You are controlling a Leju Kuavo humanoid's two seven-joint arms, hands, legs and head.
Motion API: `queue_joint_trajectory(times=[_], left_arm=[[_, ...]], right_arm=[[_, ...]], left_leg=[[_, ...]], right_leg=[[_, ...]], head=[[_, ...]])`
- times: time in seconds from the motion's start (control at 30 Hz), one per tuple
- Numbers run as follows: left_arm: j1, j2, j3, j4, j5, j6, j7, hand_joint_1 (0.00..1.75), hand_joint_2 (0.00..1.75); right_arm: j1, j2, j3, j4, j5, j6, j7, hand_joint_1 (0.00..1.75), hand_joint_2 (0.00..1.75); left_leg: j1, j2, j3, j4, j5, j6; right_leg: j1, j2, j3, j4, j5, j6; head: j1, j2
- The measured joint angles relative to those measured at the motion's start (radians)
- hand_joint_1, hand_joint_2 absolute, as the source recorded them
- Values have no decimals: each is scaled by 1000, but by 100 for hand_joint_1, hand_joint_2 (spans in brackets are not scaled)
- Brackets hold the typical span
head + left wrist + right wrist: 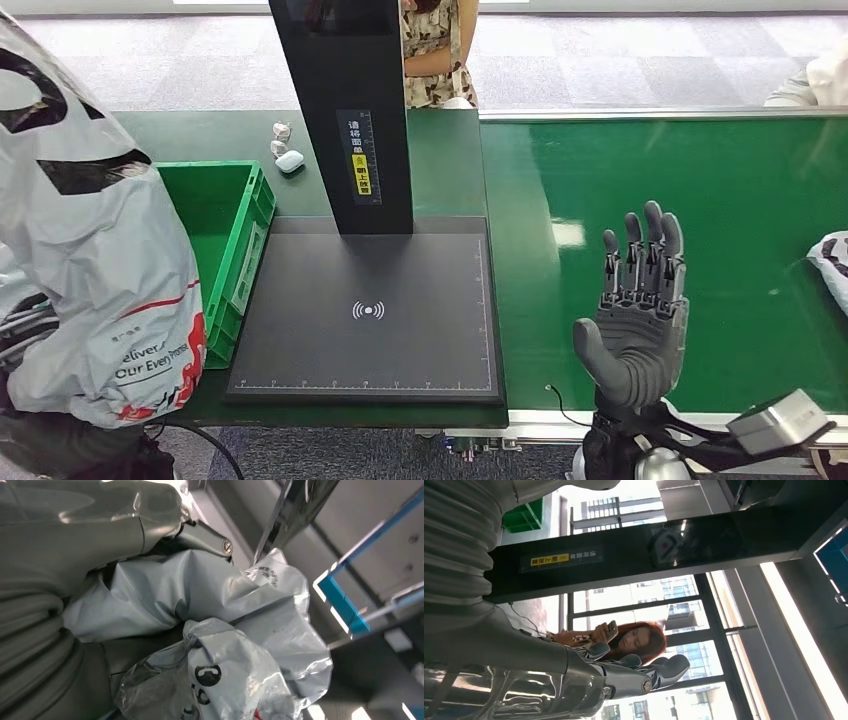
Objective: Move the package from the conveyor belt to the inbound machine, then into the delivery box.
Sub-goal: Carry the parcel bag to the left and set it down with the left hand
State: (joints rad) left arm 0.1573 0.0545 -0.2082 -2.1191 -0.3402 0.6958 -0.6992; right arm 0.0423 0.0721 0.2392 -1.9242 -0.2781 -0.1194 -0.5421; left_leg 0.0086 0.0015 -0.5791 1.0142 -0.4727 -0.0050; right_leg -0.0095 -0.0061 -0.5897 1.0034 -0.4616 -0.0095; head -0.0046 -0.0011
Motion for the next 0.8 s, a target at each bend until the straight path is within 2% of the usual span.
queue_joint_trajectory(times=[0.1,0.23,0.37,0.5,0.7,0.8], left_arm=[[-9,0,19,1,0,-7,9,175,175],[-134,7,179,87,-65,-149,176,175,175],[-250,27,250,202,-128,-253,300,175,175],[-431,80,279,415,-223,-369,454,173,175],[-665,137,276,786,-332,-432,524,169,175],[-753,154,253,945,-406,-451,565,156,175]], right_arm=[[-1,0,0,1,1,5,2,0,175],[2,0,0,7,3,41,-3,0,175],[1,1,0,7,3,53,-2,0,175],[-9,5,0,7,4,61,15,0,175],[-6,12,-1,2,19,64,35,0,175],[-6,13,-1,2,21,65,41,0,175]], left_leg=[[0,0,0,0,0,0],[0,-1,0,0,1,-1],[1,-1,0,0,2,-2],[1,-2,0,0,4,-2],[2,1,0,1,5,-3],[2,1,-1,1,5,-3]], right_leg=[[0,0,0,0,0,0],[0,-1,0,0,1,-1],[1,0,0,0,2,-2],[1,-2,0,0,3,-3],[3,1,-2,1,6,-5],[3,1,-2,1,6,-5]], head=[[0,0],[0,0],[0,0],[0,0],[0,0],[0,0]])
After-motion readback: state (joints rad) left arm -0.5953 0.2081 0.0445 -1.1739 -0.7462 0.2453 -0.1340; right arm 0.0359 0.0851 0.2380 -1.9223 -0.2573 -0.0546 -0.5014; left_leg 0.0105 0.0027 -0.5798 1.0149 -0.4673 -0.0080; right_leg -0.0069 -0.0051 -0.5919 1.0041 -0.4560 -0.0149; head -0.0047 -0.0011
